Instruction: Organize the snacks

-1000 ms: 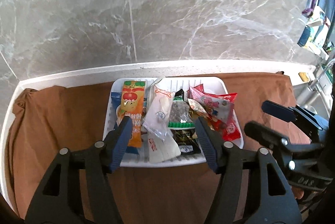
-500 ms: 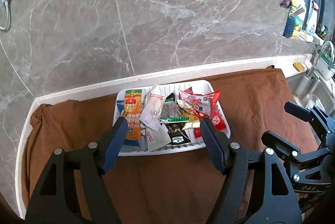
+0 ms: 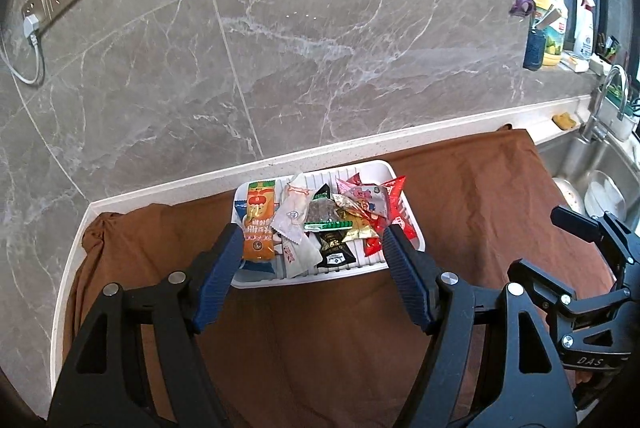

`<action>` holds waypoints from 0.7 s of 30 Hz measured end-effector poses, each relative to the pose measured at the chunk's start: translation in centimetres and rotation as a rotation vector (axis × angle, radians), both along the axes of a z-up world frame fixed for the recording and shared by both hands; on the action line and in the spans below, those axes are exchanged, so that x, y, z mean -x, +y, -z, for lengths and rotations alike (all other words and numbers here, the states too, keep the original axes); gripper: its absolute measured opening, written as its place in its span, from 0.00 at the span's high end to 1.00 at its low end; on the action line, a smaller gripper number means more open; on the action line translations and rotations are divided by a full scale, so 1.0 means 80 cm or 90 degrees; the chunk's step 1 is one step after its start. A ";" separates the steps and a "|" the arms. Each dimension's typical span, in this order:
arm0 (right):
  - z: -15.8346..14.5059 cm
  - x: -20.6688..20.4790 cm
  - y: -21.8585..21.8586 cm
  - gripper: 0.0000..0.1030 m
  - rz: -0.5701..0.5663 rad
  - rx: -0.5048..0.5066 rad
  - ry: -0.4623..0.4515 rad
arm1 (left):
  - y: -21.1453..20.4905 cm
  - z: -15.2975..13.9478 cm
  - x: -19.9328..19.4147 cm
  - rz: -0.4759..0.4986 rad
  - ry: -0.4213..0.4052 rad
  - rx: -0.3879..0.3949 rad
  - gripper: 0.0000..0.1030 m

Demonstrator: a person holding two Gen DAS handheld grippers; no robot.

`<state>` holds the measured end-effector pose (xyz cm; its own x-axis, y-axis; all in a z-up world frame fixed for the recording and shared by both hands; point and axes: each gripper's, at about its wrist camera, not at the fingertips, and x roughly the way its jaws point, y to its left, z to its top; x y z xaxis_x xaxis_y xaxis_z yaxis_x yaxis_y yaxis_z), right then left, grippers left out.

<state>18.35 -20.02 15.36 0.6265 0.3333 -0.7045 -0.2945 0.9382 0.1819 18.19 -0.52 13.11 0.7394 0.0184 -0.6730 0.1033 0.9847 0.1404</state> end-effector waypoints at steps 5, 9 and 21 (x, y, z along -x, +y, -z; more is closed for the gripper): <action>-0.009 0.020 -0.004 0.13 0.003 -0.001 -0.007 | -0.005 -0.011 0.021 0.004 -0.009 -0.003 0.32; -0.016 0.032 -0.008 0.13 0.006 -0.002 -0.013 | -0.009 -0.019 0.035 0.007 -0.017 -0.003 0.32; -0.038 0.062 -0.031 0.13 0.031 -0.011 -0.037 | -0.025 -0.034 0.065 0.020 -0.031 -0.013 0.31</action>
